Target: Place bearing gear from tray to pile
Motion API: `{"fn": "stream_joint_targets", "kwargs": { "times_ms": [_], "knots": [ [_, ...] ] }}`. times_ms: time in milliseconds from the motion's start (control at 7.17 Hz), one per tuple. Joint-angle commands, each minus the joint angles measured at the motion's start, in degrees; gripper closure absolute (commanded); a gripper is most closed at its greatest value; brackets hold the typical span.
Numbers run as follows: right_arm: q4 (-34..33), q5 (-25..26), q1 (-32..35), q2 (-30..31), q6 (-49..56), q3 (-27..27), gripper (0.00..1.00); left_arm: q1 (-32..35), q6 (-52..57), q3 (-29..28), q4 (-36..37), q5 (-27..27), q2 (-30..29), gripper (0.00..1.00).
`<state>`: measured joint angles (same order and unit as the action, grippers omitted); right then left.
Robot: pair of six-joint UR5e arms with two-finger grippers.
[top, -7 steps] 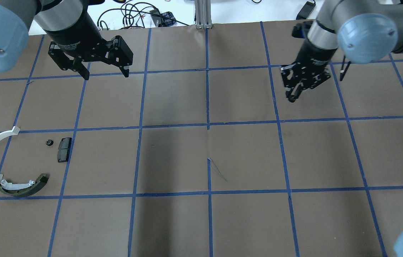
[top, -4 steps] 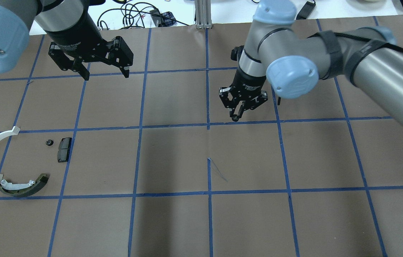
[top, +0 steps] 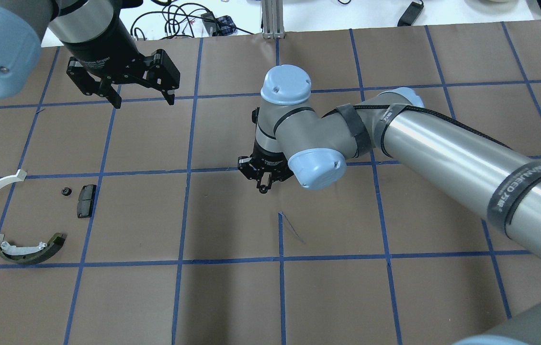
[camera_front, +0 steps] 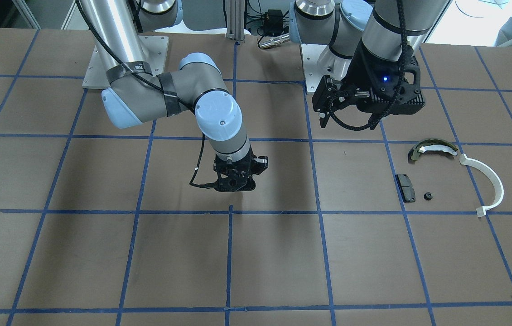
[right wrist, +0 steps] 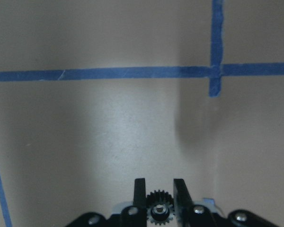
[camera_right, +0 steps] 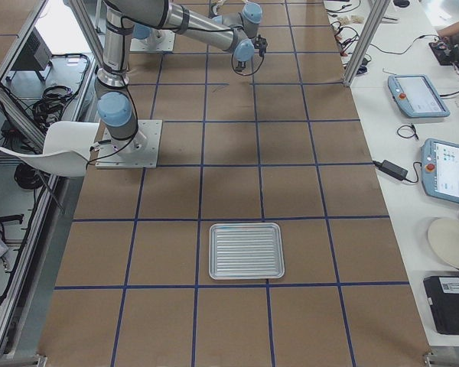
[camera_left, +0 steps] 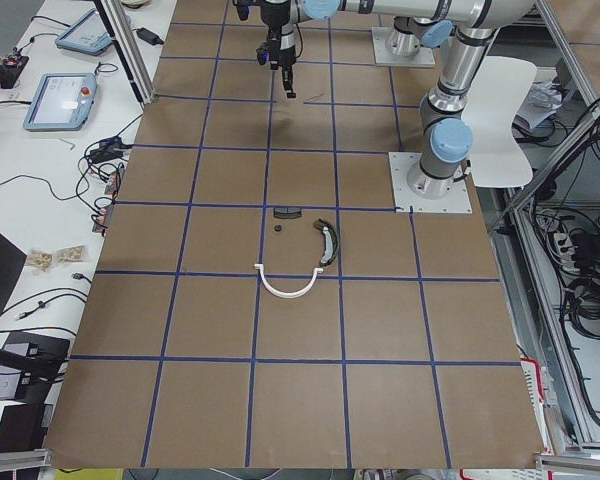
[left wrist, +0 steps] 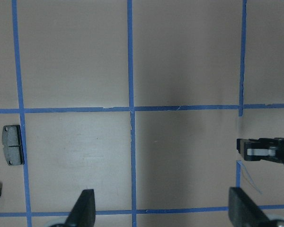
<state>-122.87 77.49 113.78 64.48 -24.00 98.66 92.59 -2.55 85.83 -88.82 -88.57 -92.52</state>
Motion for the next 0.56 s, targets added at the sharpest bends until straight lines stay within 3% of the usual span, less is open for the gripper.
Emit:
{"fn": "stream_joint_targets", "kwargs": {
  "times_ms": [0,279,419],
  "knots": [
    [-5.5,0.29,1.63,-0.67,-0.26,0.04,0.01,-0.39,0.09,0.04,0.05,-0.02,-0.12,0.0],
    [-6.16,1.44,0.06,0.11,-0.08,-0.31,0.0,-0.56,0.09,5.18,0.91,-0.11,-3.44,0.0],
    [-5.89,2.74,-2.48,1.34,0.09,-0.4,0.0,-0.57,0.35,11.66,10.67,-0.02,-6.24,0.0]
  ]
}}
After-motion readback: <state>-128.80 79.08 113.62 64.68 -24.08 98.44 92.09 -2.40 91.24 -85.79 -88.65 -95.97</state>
